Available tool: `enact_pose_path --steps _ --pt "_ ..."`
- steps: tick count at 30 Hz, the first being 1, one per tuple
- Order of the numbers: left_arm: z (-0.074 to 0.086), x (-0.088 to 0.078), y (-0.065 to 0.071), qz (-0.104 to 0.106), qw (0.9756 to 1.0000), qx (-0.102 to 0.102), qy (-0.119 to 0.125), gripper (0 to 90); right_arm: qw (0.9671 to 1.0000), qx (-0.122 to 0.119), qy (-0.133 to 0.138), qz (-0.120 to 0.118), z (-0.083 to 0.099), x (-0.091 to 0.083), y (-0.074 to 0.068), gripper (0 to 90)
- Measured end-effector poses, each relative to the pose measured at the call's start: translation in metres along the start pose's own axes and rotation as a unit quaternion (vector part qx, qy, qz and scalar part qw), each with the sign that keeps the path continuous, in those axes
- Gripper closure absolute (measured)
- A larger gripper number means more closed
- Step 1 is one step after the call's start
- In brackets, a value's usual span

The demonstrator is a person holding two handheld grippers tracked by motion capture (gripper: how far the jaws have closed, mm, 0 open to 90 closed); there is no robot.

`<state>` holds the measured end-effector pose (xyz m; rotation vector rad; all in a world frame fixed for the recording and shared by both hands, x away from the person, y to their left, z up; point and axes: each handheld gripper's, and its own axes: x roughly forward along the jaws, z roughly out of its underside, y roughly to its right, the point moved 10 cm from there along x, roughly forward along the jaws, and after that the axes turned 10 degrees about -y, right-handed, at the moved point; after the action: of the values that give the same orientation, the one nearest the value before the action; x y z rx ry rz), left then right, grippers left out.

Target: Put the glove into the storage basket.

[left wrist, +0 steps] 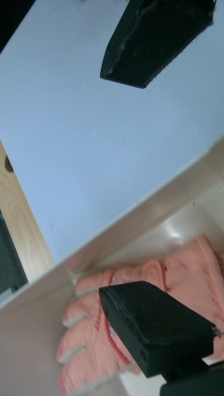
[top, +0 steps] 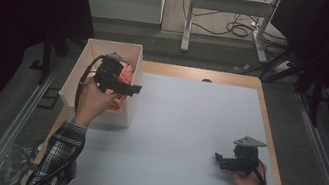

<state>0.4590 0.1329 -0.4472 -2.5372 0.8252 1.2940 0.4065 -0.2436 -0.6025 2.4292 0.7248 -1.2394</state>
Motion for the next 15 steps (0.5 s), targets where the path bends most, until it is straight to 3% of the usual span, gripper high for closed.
enact_pose_path --steps 15 --pt "-0.005 0.017 0.06 0.037 0.9974 0.06 0.012 0.0 1.0 0.0 0.0 0.0 0.0 0.0 0.0 3.9"
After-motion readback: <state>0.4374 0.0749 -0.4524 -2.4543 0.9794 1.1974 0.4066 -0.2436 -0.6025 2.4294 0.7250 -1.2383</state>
